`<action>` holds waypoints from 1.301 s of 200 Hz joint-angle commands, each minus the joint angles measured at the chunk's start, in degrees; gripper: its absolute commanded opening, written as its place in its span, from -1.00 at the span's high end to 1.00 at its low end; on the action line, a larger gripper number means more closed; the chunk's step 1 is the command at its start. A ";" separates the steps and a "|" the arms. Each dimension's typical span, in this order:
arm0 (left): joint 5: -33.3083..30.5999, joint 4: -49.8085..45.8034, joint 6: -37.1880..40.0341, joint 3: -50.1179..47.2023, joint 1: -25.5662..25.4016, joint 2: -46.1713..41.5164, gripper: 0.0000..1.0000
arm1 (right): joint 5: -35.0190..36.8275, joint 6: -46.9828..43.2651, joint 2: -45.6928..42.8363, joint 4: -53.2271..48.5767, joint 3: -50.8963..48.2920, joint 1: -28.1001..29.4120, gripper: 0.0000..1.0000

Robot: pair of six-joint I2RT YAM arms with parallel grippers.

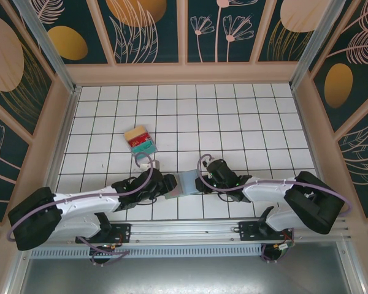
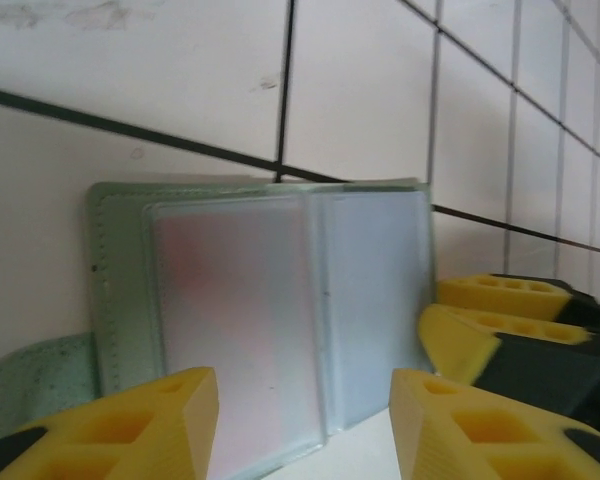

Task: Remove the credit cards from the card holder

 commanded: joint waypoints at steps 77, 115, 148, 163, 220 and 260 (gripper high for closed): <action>0.77 -1.35 -0.40 1.58 -0.28 3.14 0.10 | -0.38 0.17 1.17 -0.18 1.77 0.50 0.41; 0.53 -3.09 0.05 2.51 -0.22 4.86 0.12 | -0.73 0.17 1.52 -0.01 1.86 0.59 0.44; 0.26 -4.43 0.97 3.63 -0.27 6.38 0.12 | -0.82 0.16 1.52 0.10 1.86 0.51 0.44; 0.20 -5.10 1.51 4.33 -0.25 7.40 0.12 | -0.82 0.17 1.47 -0.01 1.84 0.50 0.44; 2.28 -3.58 2.71 5.62 -0.67 10.78 0.11 | -0.82 0.17 1.46 0.10 1.86 0.51 0.44; 4.84 1.35 2.63 5.86 -0.99 11.69 0.07 | -0.91 0.17 1.82 0.09 1.95 0.55 0.44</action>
